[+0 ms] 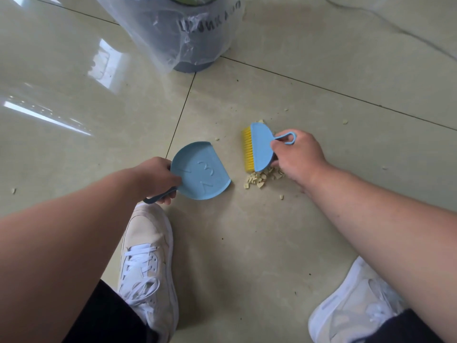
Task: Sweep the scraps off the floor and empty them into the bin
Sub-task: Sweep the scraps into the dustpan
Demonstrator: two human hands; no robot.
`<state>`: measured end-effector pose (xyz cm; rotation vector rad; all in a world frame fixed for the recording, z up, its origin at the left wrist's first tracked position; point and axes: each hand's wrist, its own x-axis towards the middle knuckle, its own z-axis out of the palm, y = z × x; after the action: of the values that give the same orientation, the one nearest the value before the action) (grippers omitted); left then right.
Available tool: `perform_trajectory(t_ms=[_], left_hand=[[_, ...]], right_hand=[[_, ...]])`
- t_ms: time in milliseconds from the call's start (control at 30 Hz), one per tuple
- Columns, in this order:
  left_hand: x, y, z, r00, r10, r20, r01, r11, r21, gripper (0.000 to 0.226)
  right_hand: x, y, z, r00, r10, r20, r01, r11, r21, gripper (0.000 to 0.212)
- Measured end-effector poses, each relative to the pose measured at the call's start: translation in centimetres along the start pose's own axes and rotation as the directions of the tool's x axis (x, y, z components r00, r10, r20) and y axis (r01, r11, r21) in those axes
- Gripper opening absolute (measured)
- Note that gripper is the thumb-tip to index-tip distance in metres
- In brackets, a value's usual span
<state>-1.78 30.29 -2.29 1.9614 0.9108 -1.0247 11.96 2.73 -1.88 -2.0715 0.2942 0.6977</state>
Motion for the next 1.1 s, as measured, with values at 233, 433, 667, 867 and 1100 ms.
perform_trajectory(t_ms=[233, 433, 667, 867, 1100], left_hand=[[0.6, 0.8, -0.2, 0.999, 0.03, -0.022, -0.031, 0.999, -0.024, 0.018], [-0.2, 0.7, 0.0, 1.0, -0.003, 0.004, 0.003, 1.0, 0.013, 0.019], [-0.8, -1.9, -0.3, 0.999, -0.042, 0.001, 0.042, 0.996, -0.072, 0.023], [-0.5, -1.9, -0.6, 0.999, -0.029, -0.022, 0.027, 0.993, -0.113, 0.024], [0.3, -1.7, -0.4, 0.996, -0.027, -0.09, 0.015, 0.992, -0.126, 0.022]], right_hand=[[1.6, -3.5, 2.1, 0.976, 0.209, 0.053, -0.193, 0.739, 0.646, 0.004], [-0.3, -3.5, 7.2, 0.953, 0.246, 0.179, -0.304, 0.742, 0.597, 0.007], [-1.8, 0.5, 3.6, 0.93, 0.368, 0.01, -0.292, 0.719, 0.63, 0.007], [-2.5, 1.9, -0.3, 0.91, 0.402, 0.103, -0.34, 0.579, 0.741, 0.011], [5.4, -3.4, -5.9, 0.912, -0.059, -0.406, 0.17, 0.954, 0.245, 0.025]])
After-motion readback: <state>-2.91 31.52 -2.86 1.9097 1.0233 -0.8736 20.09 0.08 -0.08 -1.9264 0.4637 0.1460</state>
